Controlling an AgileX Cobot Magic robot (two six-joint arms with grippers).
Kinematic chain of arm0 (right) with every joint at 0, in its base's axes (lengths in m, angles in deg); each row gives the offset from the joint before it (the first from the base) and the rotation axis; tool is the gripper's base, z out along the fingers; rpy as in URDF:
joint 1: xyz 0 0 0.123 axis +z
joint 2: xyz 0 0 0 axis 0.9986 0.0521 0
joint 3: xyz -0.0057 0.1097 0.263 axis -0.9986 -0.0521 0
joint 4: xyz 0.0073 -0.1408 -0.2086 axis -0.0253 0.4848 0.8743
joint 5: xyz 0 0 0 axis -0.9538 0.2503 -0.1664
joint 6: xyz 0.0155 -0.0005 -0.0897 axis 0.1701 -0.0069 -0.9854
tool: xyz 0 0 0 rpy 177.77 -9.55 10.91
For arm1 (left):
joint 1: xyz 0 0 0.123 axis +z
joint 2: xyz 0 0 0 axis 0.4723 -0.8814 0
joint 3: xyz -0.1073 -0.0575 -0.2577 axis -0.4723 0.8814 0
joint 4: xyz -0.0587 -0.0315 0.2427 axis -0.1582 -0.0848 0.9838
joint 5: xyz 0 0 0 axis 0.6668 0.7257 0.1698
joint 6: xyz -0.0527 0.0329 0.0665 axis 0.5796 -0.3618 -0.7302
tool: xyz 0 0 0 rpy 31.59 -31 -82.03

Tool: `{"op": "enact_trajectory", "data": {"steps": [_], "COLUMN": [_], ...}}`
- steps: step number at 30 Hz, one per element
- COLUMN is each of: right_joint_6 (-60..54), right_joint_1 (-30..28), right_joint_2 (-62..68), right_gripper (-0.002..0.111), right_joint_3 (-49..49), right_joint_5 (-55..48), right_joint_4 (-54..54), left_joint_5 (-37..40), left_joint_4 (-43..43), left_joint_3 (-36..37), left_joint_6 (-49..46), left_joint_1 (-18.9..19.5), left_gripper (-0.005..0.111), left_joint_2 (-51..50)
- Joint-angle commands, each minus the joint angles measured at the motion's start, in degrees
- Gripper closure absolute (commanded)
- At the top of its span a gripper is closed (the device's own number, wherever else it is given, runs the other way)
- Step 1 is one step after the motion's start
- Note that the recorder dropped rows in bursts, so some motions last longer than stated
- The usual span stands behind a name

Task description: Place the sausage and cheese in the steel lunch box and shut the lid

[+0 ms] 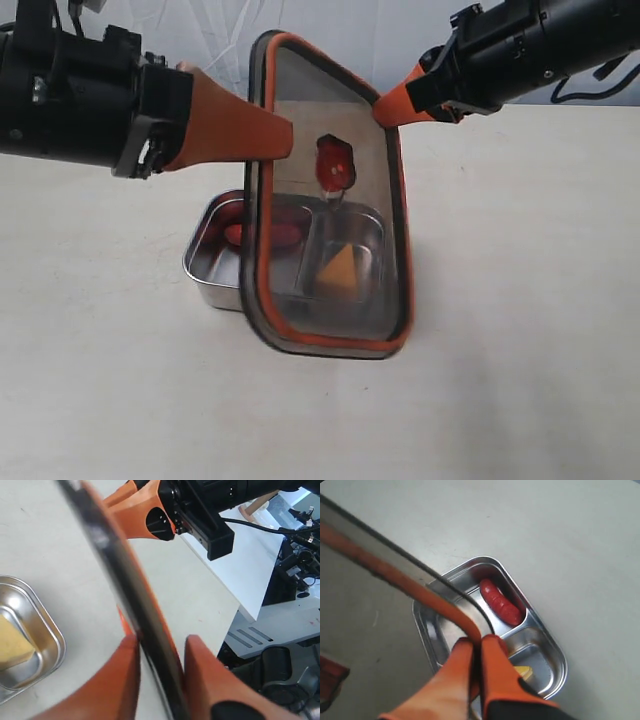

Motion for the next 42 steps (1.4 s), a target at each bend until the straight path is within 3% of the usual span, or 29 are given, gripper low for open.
{"op": "enact_trajectory", "data": {"steps": [1, 22, 24, 26, 28, 42], "right_joint_6": [-0.1, -0.1, 0.2, 1.3, 1.4, 4.2], "right_joint_1": [0.3, 0.3, 0.3, 0.3, 0.3, 0.2], "right_joint_2": [-0.6, -0.6, -0.6, -0.6, -0.6, -0.6], "right_gripper": [0.109, 0.109, 0.102, 0.081, 0.071, 0.071], "right_joint_3": [-0.2, -0.2, -0.2, -0.2, -0.2, -0.2], "right_joint_5": [-1.1, 1.0, 1.2, 2.0, 2.0, 8.3], "right_joint_4": [-2.3, -0.5, 1.0, 2.1, 2.4, 3.5], "left_joint_5": [-1.5, -10.9, -11.3, -11.3, -11.5, -12.7], "left_joint_4": [0.2, 5.7, 6.0, 6.2, 6.4, 9.1], "left_joint_3": [0.0, 0.0, 0.0, 0.0, 0.0, 0.0], "left_joint_6": [-0.5, -0.8, -1.0, -0.9, -0.9, -0.9], "left_joint_1": [0.2, 0.2, 0.2, 0.2, 0.2, 0.2], "left_gripper": [0.107, 0.106, 0.106, 0.106, 0.106, 0.106], "left_joint_2": [0.4, 0.4, 0.4, 0.4, 0.4, 0.4]}}
